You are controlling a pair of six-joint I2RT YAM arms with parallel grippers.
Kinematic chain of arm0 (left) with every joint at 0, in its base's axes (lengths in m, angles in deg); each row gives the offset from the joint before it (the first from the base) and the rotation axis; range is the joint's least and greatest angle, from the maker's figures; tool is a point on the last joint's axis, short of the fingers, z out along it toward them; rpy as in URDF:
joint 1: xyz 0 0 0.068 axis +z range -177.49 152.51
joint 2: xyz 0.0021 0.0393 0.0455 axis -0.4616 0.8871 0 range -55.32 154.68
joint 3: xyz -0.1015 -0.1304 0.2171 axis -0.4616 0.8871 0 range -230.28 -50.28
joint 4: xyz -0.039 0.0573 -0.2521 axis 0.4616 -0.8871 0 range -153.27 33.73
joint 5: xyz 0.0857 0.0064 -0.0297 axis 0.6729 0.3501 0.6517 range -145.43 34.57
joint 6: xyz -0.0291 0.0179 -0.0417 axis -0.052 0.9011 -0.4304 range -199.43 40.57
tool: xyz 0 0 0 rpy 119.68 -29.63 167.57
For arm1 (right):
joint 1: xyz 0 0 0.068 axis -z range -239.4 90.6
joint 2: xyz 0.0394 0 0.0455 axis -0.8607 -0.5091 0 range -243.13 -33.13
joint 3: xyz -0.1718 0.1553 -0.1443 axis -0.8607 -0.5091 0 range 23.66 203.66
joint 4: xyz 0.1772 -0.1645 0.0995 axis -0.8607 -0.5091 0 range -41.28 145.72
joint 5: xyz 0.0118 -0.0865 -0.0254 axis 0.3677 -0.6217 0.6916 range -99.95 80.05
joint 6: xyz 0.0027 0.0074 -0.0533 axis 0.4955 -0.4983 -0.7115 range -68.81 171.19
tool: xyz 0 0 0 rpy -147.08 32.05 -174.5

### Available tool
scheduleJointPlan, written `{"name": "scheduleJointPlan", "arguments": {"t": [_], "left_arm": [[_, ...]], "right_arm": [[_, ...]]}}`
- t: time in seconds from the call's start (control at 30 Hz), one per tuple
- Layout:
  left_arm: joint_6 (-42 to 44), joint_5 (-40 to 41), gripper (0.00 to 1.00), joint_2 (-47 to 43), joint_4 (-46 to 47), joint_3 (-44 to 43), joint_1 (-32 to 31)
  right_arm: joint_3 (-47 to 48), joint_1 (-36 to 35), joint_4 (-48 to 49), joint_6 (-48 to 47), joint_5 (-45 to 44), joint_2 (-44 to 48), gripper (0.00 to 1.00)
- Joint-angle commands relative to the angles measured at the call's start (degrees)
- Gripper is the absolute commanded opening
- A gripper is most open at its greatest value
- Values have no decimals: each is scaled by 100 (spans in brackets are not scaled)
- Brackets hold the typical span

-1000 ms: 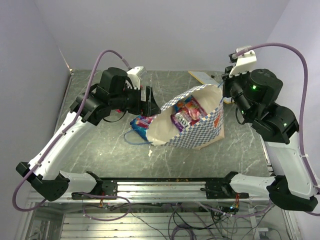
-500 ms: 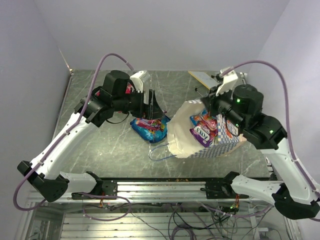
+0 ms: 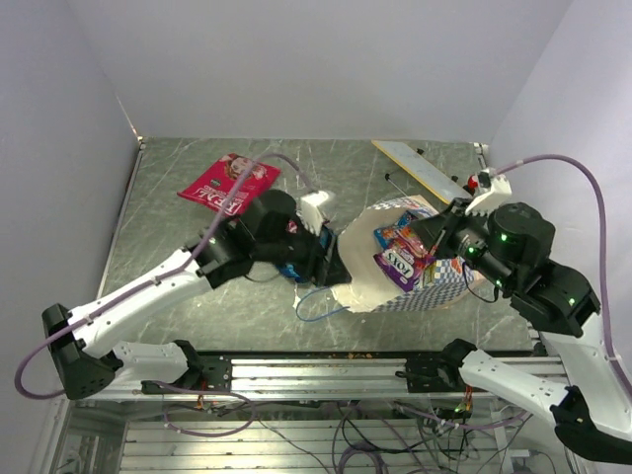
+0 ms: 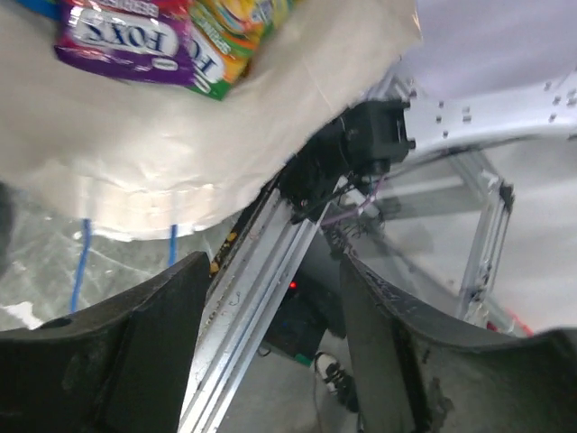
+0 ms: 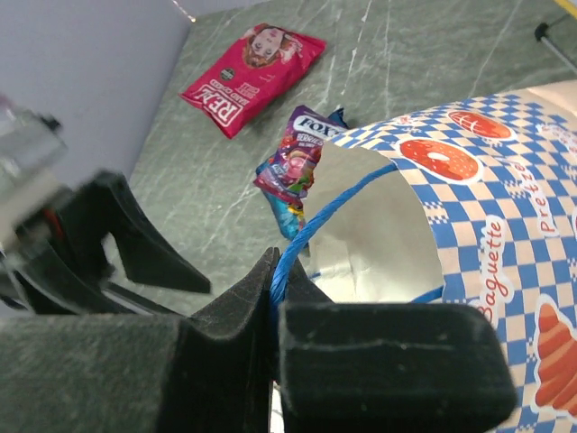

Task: Take the snacks out of the paper bag
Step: Adjust the paper bag at the center of the board.

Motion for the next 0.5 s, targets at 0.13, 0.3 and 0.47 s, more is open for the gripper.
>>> {"name": "scheduleJointPlan", "arguments": {"t": [0.13,0.3,0.47], "left_arm": [[319,1791,47,339,1743,729,-1193],[826,2828,30,1095,2282,782,-1388],[1021,3297,22,1981,2927,606,-1435]], "right_arm": [[-153,-1,-557,1150,18,206,0],[-8,2,-128,1205,-52,15,0],[403,1,-189,909,48,-588,0]]}}
